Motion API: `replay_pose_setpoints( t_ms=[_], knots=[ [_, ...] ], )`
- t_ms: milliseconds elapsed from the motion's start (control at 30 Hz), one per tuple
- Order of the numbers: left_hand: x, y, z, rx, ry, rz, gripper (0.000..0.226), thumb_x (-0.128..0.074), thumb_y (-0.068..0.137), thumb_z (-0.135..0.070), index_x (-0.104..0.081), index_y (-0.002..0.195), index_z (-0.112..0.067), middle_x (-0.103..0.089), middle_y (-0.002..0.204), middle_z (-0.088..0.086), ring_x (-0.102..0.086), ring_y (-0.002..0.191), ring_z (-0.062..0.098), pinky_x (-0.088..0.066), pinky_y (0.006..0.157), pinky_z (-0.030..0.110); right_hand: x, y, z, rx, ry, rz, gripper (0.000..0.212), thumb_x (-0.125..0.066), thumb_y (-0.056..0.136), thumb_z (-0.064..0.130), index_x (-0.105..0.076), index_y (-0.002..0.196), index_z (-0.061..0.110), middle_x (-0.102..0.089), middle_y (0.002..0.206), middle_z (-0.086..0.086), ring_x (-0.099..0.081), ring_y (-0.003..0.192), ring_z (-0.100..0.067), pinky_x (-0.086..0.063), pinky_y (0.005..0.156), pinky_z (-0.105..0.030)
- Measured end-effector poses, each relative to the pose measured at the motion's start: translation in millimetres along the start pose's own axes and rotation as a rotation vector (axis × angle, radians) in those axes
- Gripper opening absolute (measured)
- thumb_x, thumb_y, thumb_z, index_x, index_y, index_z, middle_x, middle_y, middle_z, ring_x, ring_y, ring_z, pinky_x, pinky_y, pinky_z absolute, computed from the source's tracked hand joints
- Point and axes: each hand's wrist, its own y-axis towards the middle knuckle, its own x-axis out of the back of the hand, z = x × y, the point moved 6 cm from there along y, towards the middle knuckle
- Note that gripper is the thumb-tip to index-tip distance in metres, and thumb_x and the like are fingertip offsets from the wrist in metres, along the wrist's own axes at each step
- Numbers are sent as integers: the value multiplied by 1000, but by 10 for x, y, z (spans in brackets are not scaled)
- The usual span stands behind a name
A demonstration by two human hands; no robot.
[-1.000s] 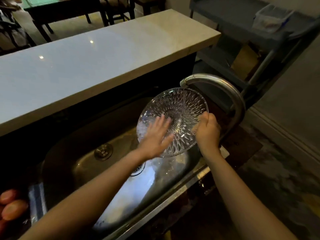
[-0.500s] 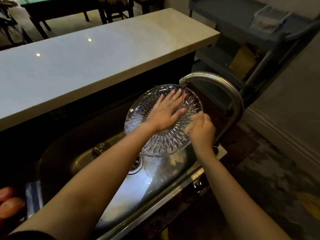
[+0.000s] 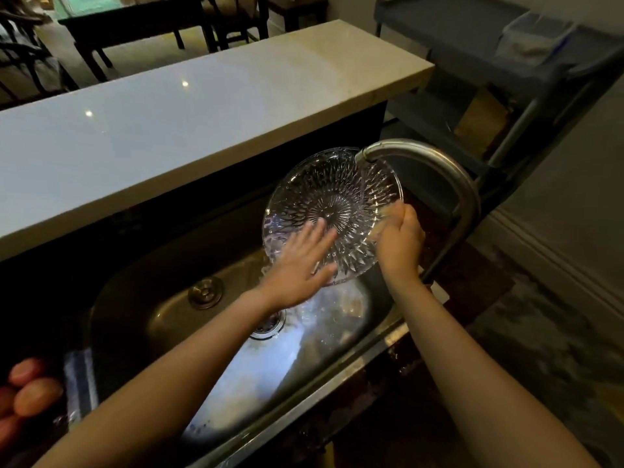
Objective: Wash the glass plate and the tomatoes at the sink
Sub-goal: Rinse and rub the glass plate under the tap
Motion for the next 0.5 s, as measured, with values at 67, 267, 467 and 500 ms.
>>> replay_pose_setpoints(
  t_ms=[67,267,467,500],
  knots=[
    [-5,105,-313,-116,-35,-4,56,-17,95,-49,6,144,-35,14,154,-11,18,142,8,14,116,38,-48,-19,-12,-13,8,16,34,-30,100,30,-58,96,12,-54,73,12,-54,59,4,-37,47,0],
    [368,743,-463,-67,62,-152,57,-22,99,-42,-6,149,-21,-4,159,3,4,145,12,9,116,33,-141,-129,5,-10,44,96,30,-31,101,29,-56,93,14,-56,73,9,-57,66,-2,-43,59,-18],
    [540,926,-10,-7,105,-172,56,-20,98,-47,-10,148,-25,-4,159,1,1,146,16,2,117,38,23,-116,32,27,56,11,32,-30,101,25,-55,85,13,-54,61,8,-54,48,10,-39,47,-2],
    [540,882,126,46,97,-176,56,-19,98,-47,-9,148,-25,-2,159,0,2,146,15,1,117,39,72,-95,51,34,59,-13,32,-30,101,25,-54,84,14,-54,62,8,-55,50,9,-39,48,-3]
  ],
)
